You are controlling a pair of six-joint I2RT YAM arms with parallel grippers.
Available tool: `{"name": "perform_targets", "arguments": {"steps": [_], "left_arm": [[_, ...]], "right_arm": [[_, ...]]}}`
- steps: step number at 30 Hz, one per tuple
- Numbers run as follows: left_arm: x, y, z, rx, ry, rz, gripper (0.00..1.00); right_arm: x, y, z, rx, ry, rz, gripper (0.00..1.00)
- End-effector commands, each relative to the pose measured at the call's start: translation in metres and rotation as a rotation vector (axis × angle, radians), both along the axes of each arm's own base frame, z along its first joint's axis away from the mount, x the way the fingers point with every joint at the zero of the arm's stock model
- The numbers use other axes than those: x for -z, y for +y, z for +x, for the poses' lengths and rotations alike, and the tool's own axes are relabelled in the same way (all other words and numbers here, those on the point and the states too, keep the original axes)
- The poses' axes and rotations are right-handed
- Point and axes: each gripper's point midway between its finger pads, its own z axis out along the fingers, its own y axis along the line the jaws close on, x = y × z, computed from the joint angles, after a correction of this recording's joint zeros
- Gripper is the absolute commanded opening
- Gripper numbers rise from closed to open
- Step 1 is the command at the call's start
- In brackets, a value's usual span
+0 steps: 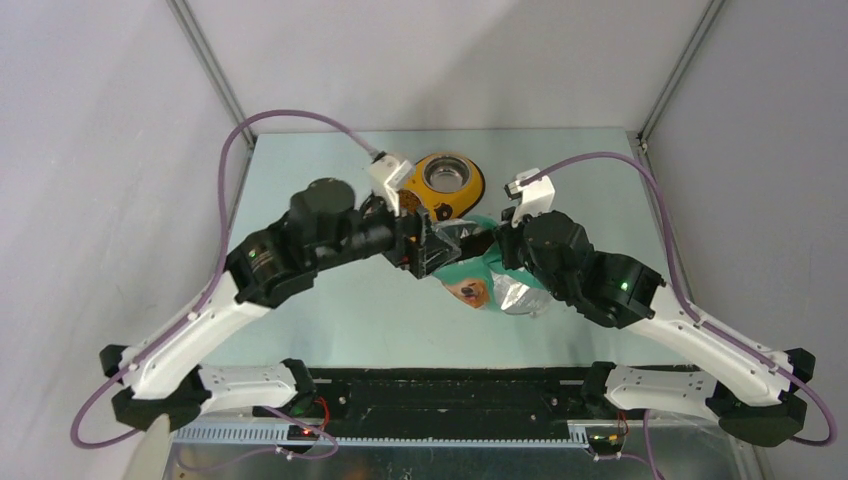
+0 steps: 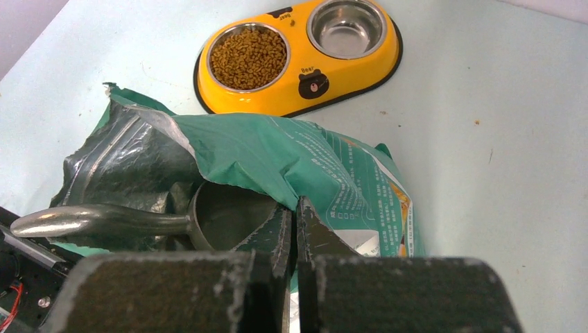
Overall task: Serve the pet food
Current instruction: Adjust the spatula in the pet food bag.
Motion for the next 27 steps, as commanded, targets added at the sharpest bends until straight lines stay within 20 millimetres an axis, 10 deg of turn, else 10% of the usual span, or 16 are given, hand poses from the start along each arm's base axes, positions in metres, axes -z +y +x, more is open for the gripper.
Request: {"name": "perform_targets", "arguments": {"steps": [1, 27], "left_arm": [[0.035, 0.005, -0.019, 0.097, 0.117, 0.220, 0.88], [0.062, 0.000, 0.014, -0.058, 0.278, 0.363, 0.64]], "right_arm": [[-0.011, -0.016, 0.005, 0.056, -0.034, -0.040, 0.00], [-0.008, -0.021, 0.003, 0.068, -0.024, -0.052, 0.00]]}}
